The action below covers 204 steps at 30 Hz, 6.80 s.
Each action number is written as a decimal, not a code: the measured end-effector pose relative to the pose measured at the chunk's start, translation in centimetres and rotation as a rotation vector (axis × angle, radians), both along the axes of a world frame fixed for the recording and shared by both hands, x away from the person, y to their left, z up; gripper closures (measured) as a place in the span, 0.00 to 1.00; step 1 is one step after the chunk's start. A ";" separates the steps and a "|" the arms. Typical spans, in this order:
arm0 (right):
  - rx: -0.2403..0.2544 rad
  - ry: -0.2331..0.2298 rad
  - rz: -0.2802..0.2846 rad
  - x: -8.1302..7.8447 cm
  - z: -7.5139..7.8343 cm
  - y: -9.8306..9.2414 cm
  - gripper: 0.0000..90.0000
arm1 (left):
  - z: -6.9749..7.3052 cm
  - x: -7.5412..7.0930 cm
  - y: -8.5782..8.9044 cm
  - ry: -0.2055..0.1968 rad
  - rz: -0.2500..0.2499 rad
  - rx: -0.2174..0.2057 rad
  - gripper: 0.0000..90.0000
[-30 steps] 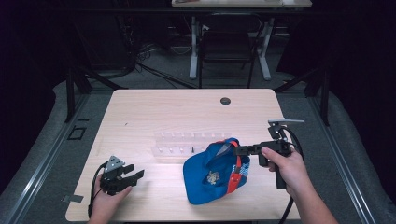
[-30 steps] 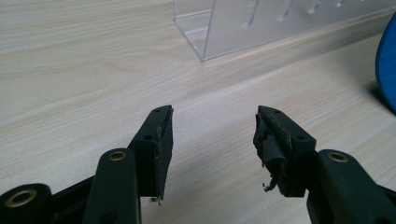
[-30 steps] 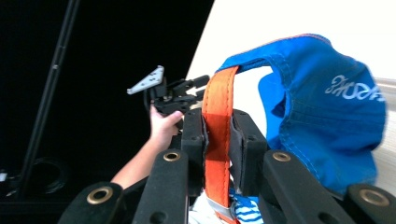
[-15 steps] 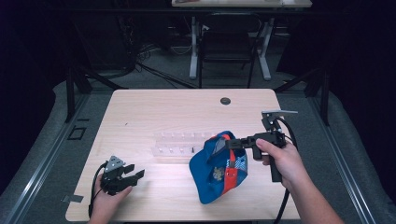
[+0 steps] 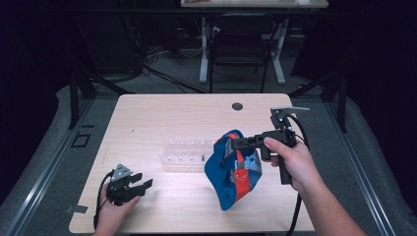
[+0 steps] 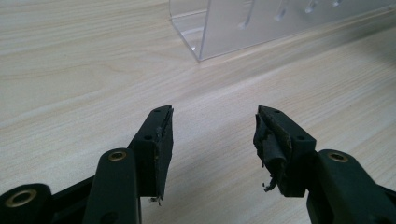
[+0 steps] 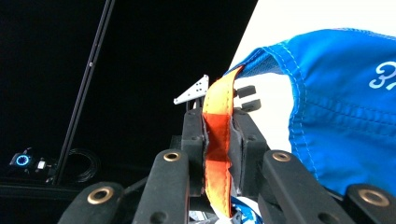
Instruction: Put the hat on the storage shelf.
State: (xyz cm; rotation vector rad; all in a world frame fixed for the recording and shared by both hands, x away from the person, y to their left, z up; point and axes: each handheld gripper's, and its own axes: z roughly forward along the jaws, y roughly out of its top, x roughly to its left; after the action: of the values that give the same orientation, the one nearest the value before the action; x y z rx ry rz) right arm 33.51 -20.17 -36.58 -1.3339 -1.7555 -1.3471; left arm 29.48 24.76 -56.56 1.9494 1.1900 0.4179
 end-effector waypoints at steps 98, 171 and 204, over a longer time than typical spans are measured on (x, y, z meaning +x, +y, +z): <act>0.001 -0.007 -0.107 7.5 2.8 6.0 0.86 | 7.2 1.7 -14.2 -0.244 -0.251 0.049 0.98; -0.112 0.023 -0.189 7.5 -1.9 2.2 0.77 | 4.4 1.5 -12.1 -0.194 -0.207 0.025 0.69; -0.192 -0.018 -0.237 6.1 -2.1 -0.5 0.66 | 3.8 0.8 -5.4 -0.134 -0.065 0.022 0.55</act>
State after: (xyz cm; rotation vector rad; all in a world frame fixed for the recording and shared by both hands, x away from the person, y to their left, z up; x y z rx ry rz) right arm 39.66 -20.72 -38.72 -1.6852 -1.8210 -1.3424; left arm 30.23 19.35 -52.76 1.9410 1.0382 0.5210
